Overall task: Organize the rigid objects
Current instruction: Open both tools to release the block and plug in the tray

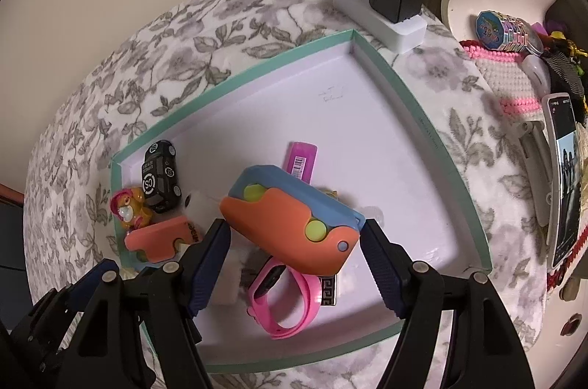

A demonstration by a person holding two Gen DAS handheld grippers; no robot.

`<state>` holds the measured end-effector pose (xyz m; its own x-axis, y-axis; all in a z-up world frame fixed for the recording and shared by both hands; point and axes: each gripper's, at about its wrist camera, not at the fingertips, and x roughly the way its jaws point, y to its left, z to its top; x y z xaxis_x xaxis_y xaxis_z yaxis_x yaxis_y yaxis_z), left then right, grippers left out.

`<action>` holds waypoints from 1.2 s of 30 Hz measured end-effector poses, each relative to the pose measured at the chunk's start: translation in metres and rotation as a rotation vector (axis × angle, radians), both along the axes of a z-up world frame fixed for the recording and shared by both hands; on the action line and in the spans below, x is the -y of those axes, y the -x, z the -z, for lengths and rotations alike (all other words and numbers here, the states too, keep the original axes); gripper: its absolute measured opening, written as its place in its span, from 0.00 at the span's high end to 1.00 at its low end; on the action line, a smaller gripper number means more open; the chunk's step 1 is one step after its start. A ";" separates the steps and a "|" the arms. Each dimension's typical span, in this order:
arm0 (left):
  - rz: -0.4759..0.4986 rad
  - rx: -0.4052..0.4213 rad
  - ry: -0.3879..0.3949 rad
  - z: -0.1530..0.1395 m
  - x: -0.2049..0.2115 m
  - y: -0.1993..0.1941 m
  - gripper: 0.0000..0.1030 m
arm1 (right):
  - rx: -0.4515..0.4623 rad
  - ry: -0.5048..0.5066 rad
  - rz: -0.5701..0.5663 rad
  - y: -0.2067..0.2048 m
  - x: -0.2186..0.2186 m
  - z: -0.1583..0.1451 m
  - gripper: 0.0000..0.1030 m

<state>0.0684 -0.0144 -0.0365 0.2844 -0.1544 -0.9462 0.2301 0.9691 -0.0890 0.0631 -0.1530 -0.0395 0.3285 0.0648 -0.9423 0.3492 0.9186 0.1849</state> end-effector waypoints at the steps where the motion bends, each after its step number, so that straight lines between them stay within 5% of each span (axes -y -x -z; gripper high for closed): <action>1: -0.001 0.000 0.000 0.000 0.000 0.000 0.43 | 0.000 0.000 0.000 0.000 0.000 0.000 0.28; 27: -0.138 0.045 -0.018 -0.016 -0.044 -0.006 0.42 | 0.051 0.054 -0.032 -0.001 -0.009 -0.007 0.20; 36: -0.233 0.067 -0.064 -0.006 -0.069 -0.010 0.00 | 0.065 0.071 -0.065 0.000 -0.019 -0.008 0.07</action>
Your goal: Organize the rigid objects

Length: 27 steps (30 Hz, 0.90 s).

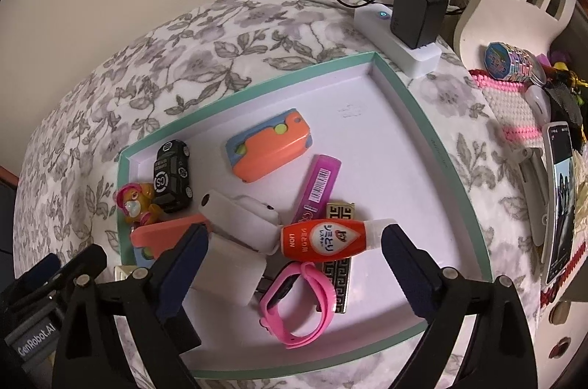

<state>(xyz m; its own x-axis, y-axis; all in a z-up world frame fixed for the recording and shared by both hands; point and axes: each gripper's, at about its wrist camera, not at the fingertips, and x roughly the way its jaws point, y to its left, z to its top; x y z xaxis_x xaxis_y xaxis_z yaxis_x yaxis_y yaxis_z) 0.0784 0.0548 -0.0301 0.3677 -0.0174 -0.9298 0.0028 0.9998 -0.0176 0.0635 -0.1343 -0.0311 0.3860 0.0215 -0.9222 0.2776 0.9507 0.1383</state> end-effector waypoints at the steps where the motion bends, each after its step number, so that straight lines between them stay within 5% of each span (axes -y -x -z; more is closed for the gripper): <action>1: -0.009 0.006 -0.003 0.000 -0.003 0.000 0.00 | 0.003 0.002 -0.003 0.000 -0.001 -0.001 0.07; 13: -0.108 0.029 0.010 -0.001 -0.041 0.004 0.00 | 0.025 0.020 -0.057 0.006 -0.022 -0.007 0.07; 27: -0.106 0.074 -0.047 -0.022 -0.052 0.022 0.00 | 0.140 0.048 -0.107 0.019 -0.051 -0.034 0.07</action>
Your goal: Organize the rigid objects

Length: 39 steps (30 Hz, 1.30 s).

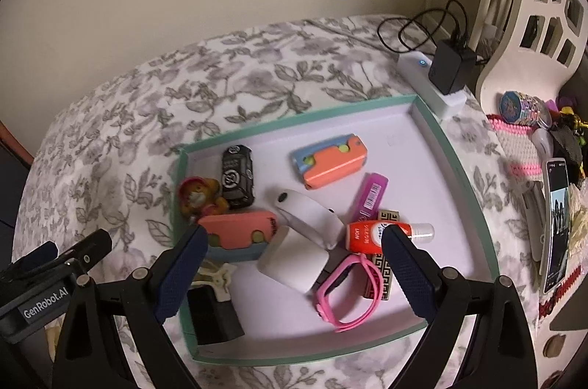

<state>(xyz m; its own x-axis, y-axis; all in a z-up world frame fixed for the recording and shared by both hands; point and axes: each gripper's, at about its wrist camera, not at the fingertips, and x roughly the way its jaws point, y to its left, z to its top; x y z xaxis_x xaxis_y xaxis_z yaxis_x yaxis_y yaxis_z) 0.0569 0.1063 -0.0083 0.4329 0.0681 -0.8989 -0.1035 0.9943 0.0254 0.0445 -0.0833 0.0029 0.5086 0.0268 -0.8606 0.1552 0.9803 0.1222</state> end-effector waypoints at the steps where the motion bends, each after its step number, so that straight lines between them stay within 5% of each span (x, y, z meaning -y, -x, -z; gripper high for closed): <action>1: -0.002 0.004 -0.004 -0.001 -0.001 0.001 0.00 | 0.007 0.006 -0.003 0.001 -0.002 -0.001 0.07; 18: -0.037 0.002 -0.104 -0.008 -0.006 0.017 0.00 | 0.081 0.044 0.023 0.021 -0.006 -0.012 0.07; 28: -0.042 0.009 -0.085 -0.012 -0.009 0.017 0.00 | 0.113 0.066 0.043 0.026 -0.005 -0.017 0.07; 39: -0.039 0.027 -0.067 -0.017 -0.011 0.018 0.00 | 0.115 0.217 0.010 0.025 -0.025 -0.013 0.07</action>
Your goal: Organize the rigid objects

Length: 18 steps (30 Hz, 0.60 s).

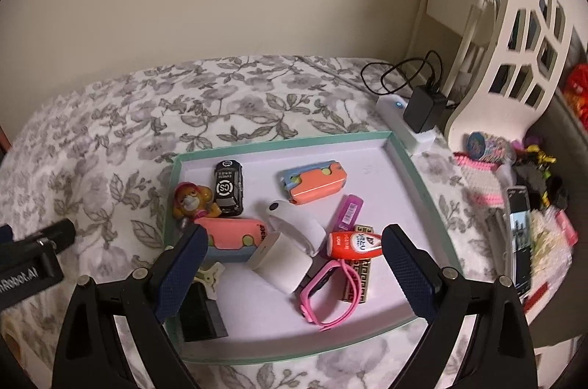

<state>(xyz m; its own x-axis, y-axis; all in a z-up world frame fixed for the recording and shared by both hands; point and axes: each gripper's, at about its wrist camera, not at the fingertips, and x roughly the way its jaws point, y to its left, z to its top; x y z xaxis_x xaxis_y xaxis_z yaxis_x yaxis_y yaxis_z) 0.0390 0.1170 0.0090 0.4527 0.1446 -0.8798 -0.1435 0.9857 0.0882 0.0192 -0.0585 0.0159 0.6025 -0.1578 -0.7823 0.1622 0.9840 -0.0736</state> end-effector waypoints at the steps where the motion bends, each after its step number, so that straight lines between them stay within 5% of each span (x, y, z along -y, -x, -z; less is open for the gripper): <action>1: 0.000 0.001 0.002 0.000 0.000 0.000 0.00 | -0.003 0.007 -0.003 0.000 -0.001 0.000 0.07; 18: -0.024 -0.050 0.013 0.014 -0.010 0.001 0.00 | -0.033 0.001 -0.057 -0.003 -0.020 0.009 0.07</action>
